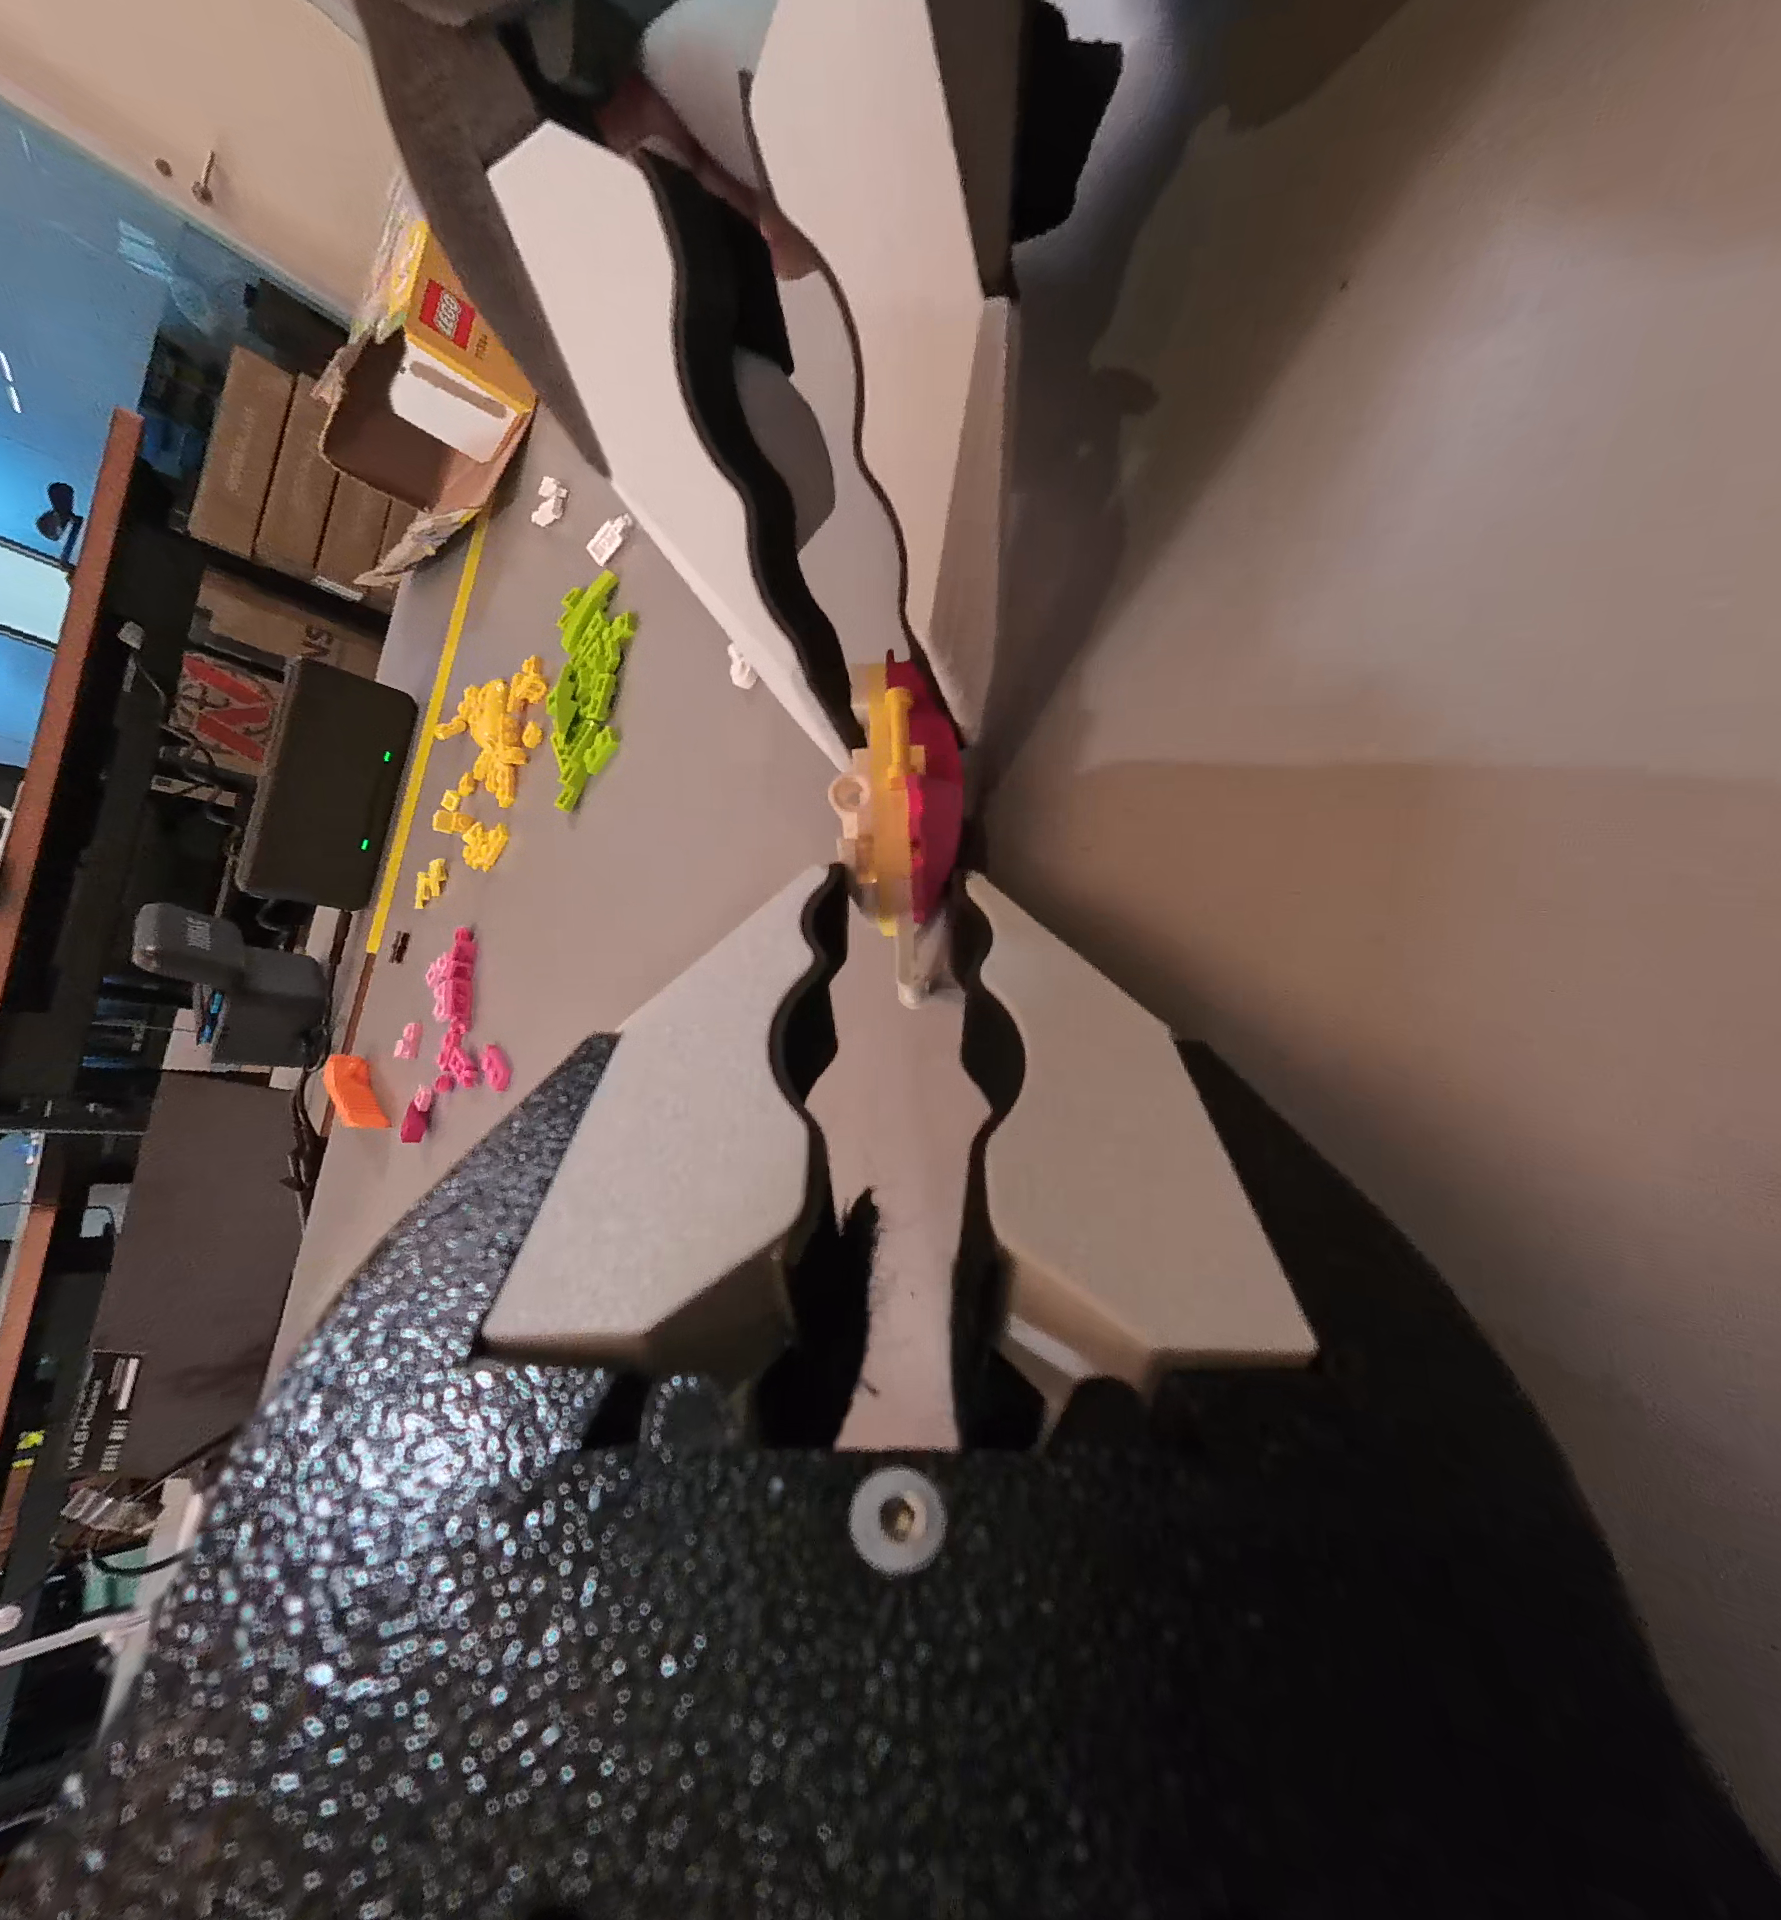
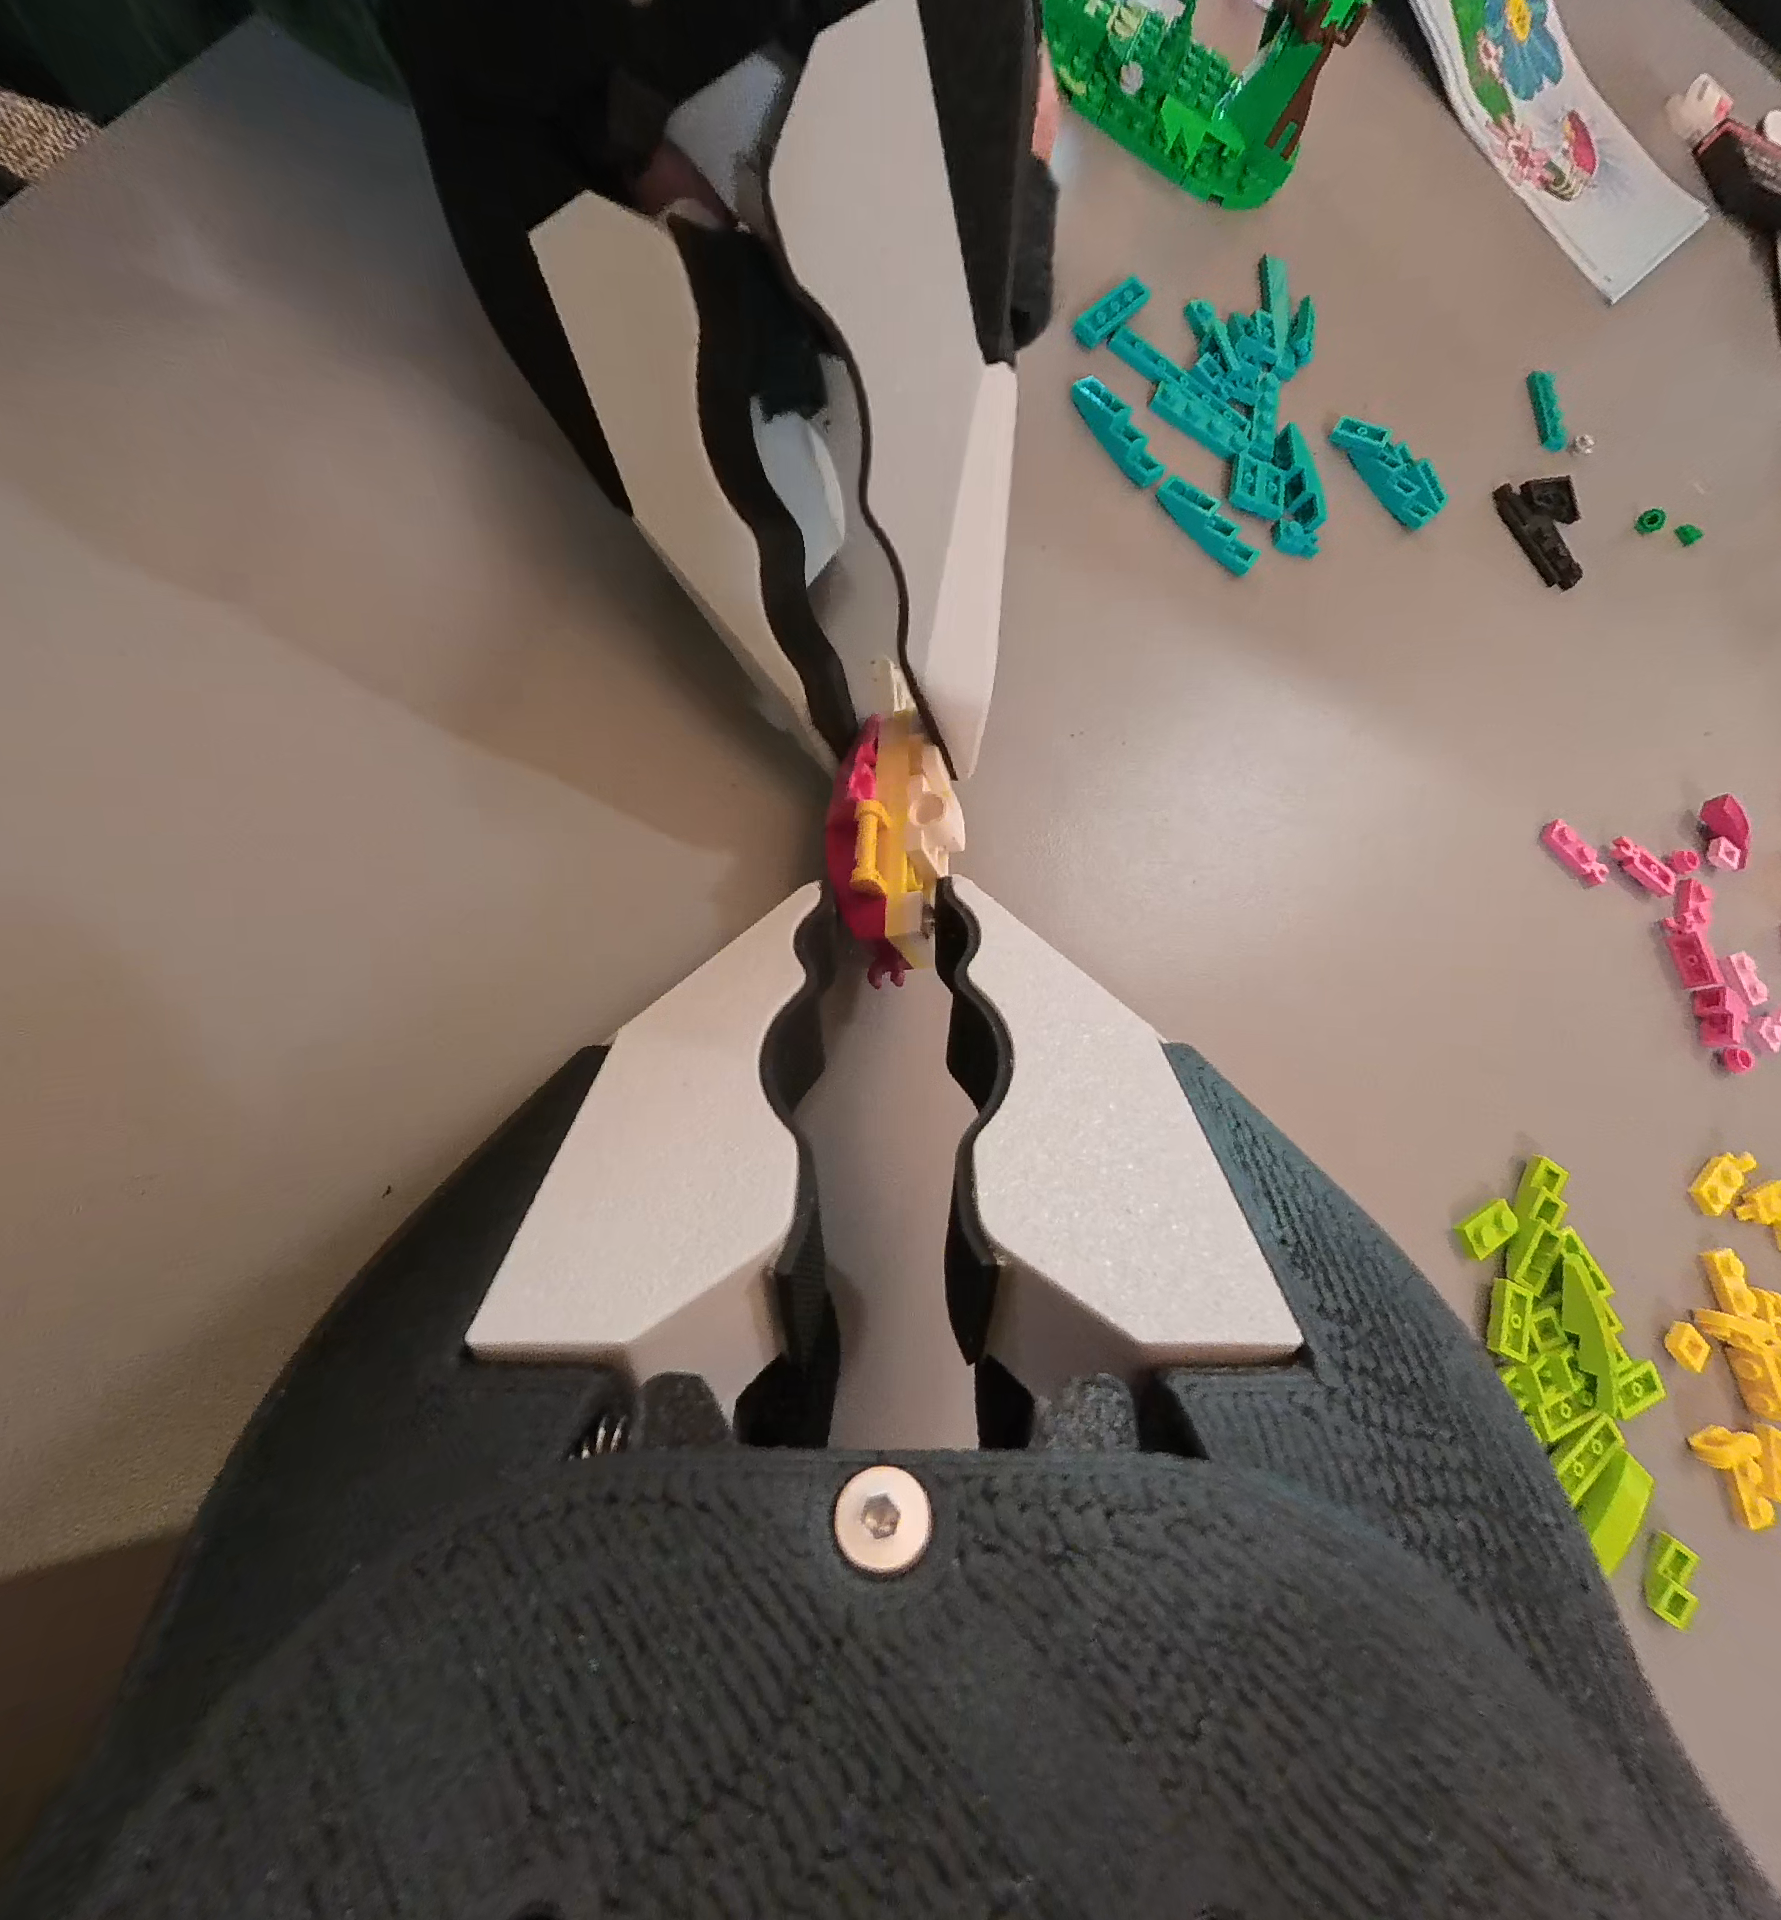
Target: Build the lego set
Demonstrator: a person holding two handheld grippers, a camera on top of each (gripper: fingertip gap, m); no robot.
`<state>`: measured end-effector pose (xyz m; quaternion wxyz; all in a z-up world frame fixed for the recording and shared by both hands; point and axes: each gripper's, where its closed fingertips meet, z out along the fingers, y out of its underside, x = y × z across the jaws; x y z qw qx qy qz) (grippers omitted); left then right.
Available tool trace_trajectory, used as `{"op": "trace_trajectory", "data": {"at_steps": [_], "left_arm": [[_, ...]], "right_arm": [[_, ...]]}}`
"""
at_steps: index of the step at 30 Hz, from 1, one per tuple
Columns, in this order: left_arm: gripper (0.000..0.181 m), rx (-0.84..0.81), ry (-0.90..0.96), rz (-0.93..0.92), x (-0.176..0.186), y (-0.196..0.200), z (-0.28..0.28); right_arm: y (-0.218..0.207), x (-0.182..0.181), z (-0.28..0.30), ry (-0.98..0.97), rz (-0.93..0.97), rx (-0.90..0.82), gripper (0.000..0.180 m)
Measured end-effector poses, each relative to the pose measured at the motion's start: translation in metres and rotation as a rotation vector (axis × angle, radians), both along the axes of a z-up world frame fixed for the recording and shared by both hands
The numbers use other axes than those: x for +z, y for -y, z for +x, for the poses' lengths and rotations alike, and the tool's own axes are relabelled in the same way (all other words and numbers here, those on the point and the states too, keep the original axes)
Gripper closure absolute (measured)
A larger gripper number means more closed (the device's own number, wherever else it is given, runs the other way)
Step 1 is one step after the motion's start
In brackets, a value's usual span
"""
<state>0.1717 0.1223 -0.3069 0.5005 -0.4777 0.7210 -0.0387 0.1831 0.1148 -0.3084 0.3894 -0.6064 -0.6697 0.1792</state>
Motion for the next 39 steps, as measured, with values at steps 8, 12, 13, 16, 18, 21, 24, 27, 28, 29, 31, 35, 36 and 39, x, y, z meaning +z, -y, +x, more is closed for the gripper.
{"op": "trace_trajectory", "data": {"at_steps": [8, 12, 13, 16, 18, 21, 24, 27, 28, 29, 31, 35, 36, 39], "left_arm": [[0.163, 0.011, -0.007, 0.025, 0.000, 0.000, -0.001], [0.164, 0.017, 0.002, -0.004, -0.001, -0.001, -0.001], [0.164, 0.016, 0.005, -0.005, -0.001, -0.001, -0.001], [0.162, 0.016, 0.007, 0.021, 0.001, -0.001, 0.000], [0.162, 0.014, 0.014, 0.021, 0.001, 0.000, 0.000], [0.162, 0.019, 0.027, 0.009, 0.002, 0.000, -0.001], [0.159, 0.042, 0.024, 0.032, 0.003, -0.003, -0.004], [0.153, 0.083, 0.040, 0.012, 0.006, -0.006, -0.011], [0.152, 0.096, 0.058, -0.008, 0.009, -0.006, -0.013], [0.151, 0.107, 0.080, -0.034, 0.013, -0.006, -0.015], [0.149, 0.123, 0.122, -0.111, 0.018, -0.005, -0.017], [0.145, 0.151, 0.139, -0.290, 0.015, -0.005, -0.017], [0.145, 0.152, 0.132, -0.322, 0.012, -0.006, -0.016], [0.144, 0.130, 0.093, -0.439, 0.003, -0.002, -0.011]], "right_arm": [[0.001, 0.000, -0.001, -0.001, -0.001, 0.002, 0.163], [0.000, 0.000, -0.001, 0.000, 0.004, 0.003, 0.163], [0.000, 0.000, -0.001, -0.001, 0.005, 0.003, 0.163], [0.000, 0.000, -0.001, 0.002, 0.017, 0.007, 0.163], [0.001, 0.000, -0.001, 0.003, 0.022, 0.011, 0.163], [0.001, 0.000, -0.002, 0.004, 0.027, 0.013, 0.164], [0.000, 0.000, -0.002, 0.008, 0.058, 0.017, 0.164], [-0.005, 0.001, -0.002, 0.038, 0.224, 0.037, 0.164], [-0.009, 0.003, -0.001, 0.055, 0.320, 0.039, 0.164], [-0.013, 0.005, 0.000, 0.078, 0.424, 0.045, 0.164], [-0.017, 0.007, 0.001, 0.134, 0.631, 0.079, 0.164], [-0.014, 0.000, -0.001, 0.246, 0.871, 0.179, 0.164], [-0.012, 0.000, -0.002, 0.255, 0.907, 0.200, 0.164], [-0.009, 0.003, -0.005, 0.252, 0.980, 0.230, 0.164]]}}
